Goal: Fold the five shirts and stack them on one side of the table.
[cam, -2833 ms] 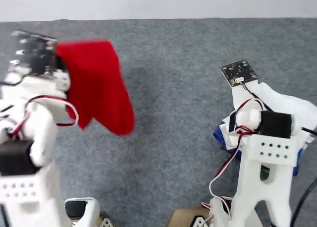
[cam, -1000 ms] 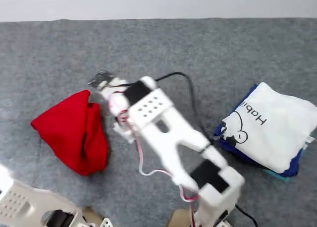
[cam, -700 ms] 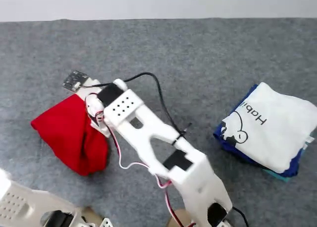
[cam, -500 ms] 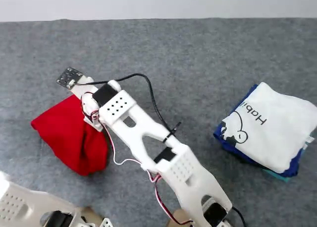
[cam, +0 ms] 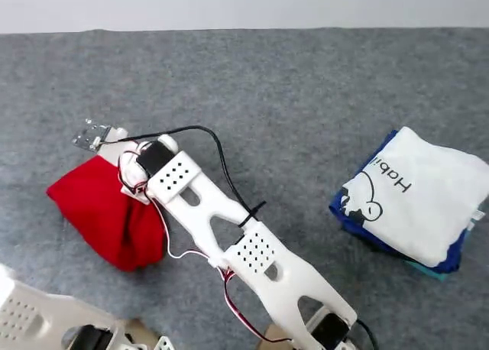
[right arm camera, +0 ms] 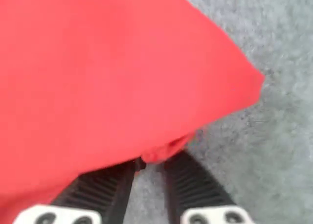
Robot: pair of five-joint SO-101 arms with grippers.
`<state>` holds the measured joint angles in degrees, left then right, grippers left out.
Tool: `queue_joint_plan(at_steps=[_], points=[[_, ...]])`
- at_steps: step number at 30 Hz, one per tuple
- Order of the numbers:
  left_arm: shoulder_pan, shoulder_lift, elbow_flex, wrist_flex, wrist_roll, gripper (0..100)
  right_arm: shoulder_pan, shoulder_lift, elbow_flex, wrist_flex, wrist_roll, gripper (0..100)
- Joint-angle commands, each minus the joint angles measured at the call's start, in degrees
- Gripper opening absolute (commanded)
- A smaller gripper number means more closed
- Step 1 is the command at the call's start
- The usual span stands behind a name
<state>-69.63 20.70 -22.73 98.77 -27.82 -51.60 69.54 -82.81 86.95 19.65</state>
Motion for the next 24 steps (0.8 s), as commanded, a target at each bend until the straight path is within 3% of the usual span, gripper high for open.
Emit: queue_joint_plan(at_steps=[1, 4, 17, 24], points=[[0.18, -0.18, -1.54, -0.88, -0.26, 15, -0.48, -1.19, -8.09, 4.44, 3.52, 1.3], [0.26, -0.26, -1.54, -0.88, -0.26, 15, 0.40, -1.36, -14.07, 7.16, 7.12, 1.0], [1.49, -0.88, -7.25, 1.67, -0.18, 15, 7.16, -20.00, -13.63, 7.87, 19.78, 1.0], [1.67, -8.09, -11.74, 1.67, -0.18, 15, 10.24, -32.22, -13.63, 5.67, 36.31, 1.0]])
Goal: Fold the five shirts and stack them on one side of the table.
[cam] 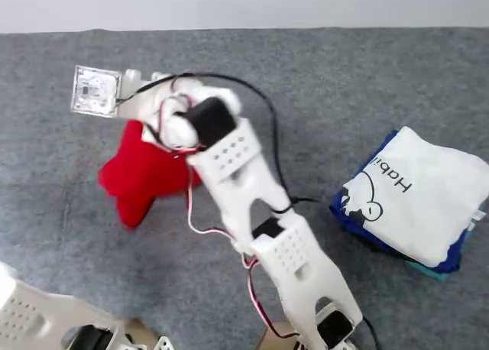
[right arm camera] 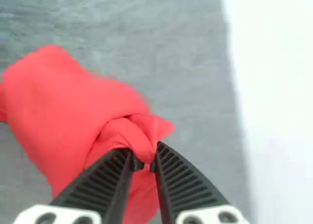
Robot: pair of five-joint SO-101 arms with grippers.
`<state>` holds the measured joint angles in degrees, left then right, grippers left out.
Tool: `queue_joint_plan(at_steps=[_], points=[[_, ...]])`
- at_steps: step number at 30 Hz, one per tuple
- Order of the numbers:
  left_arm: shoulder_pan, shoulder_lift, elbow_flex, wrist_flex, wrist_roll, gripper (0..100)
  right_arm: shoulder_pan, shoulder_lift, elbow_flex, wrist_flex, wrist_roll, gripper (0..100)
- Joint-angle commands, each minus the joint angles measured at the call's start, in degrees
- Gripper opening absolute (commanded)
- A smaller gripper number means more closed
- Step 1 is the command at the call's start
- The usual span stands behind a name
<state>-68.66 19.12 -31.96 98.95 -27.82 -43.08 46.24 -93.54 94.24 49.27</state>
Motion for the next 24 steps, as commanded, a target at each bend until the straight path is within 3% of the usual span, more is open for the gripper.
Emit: queue_joint_plan(at_steps=[1, 10, 18, 24], points=[[1.32, -8.26, -2.33, 1.49, -0.18, 15, 1.89, -10.59, -2.73, -2.33, 8.97, 1.0], [6.59, -22.24, 0.04, 1.49, -0.18, 15, 1.98, -19.12, -2.81, -8.40, 32.62, 1.0], [10.99, -34.20, 9.01, 1.41, -0.35, 15, -1.01, -19.21, -2.81, -12.62, 42.64, 1.0], [11.08, -38.59, 13.85, 1.41, -0.53, 15, 2.86, -18.86, -2.37, -20.35, 51.08, 1.0]])
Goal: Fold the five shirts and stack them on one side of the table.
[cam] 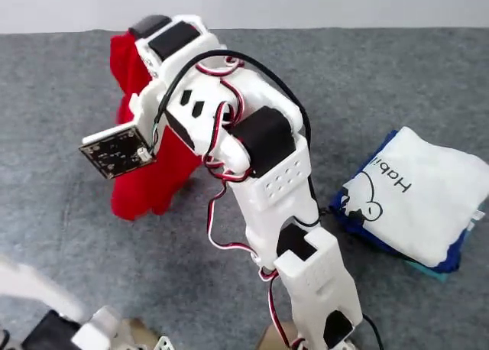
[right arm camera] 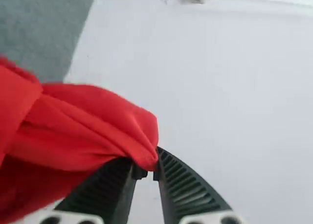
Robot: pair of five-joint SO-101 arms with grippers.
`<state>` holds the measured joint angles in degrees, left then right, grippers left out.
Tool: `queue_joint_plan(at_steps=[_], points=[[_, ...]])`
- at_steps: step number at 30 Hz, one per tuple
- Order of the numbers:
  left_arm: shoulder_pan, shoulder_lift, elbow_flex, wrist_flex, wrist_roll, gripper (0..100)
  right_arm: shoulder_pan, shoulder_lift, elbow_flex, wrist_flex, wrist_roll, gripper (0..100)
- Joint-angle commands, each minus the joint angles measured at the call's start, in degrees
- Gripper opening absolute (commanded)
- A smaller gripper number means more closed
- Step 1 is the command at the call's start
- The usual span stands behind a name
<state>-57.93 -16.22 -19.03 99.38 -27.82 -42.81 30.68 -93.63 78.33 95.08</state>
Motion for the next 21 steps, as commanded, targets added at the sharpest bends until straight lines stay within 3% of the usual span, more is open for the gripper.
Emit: queue_joint_plan(at_steps=[1, 6, 21], points=[[0.35, -3.78, 1.54, 0.97, -0.53, 15, 4.00, -2.77, -2.29, -6.11, 7.30, 1.0], [0.79, -5.80, 3.91, 0.97, -0.53, 15, 7.78, -0.92, -2.81, -14.29, 11.52, 1.0], [1.76, -8.62, 8.04, 1.05, -0.62, 15, 10.77, 5.14, -2.73, -14.81, 11.43, 1.0]])
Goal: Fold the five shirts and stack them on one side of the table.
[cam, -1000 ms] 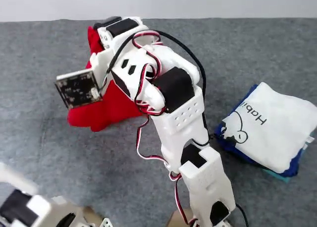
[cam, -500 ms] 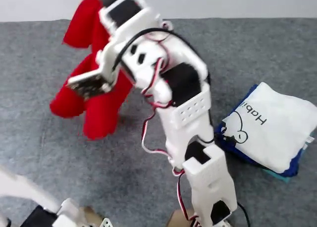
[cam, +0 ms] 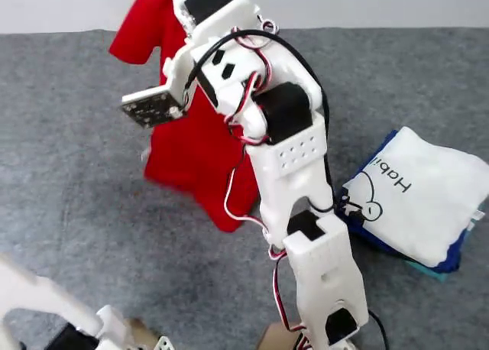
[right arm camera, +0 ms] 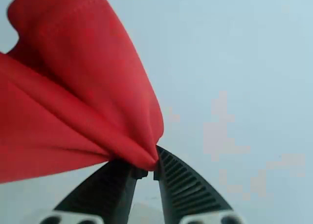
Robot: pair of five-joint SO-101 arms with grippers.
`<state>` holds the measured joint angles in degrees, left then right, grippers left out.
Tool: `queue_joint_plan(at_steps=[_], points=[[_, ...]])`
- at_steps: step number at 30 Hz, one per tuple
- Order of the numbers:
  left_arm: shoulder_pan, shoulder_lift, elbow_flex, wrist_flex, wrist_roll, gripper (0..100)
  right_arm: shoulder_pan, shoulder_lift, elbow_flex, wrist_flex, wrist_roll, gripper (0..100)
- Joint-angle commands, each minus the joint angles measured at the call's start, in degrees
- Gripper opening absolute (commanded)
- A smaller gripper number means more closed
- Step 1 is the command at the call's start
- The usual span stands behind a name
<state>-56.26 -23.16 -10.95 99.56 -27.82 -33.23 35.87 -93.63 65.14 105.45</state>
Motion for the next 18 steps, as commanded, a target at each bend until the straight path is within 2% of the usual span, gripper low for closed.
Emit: queue_joint_plan(at_steps=[1, 4, 9, 18], points=[[0.00, -1.67, -0.04, 0.88, -0.62, 15, 1.45, 0.75, -2.73, -1.63, 0.97, 1.0], [0.00, -1.67, -0.04, 0.88, -0.62, 15, 2.24, 2.95, -2.81, -2.07, 0.09, 1.0], [0.09, -1.67, -0.04, 0.88, -0.62, 15, 6.46, 4.88, -2.81, -5.67, -11.08, 1.0], [0.26, -1.67, -0.04, 0.79, -0.53, 15, 8.75, 0.84, -2.81, 1.45, -29.01, 1.0]])
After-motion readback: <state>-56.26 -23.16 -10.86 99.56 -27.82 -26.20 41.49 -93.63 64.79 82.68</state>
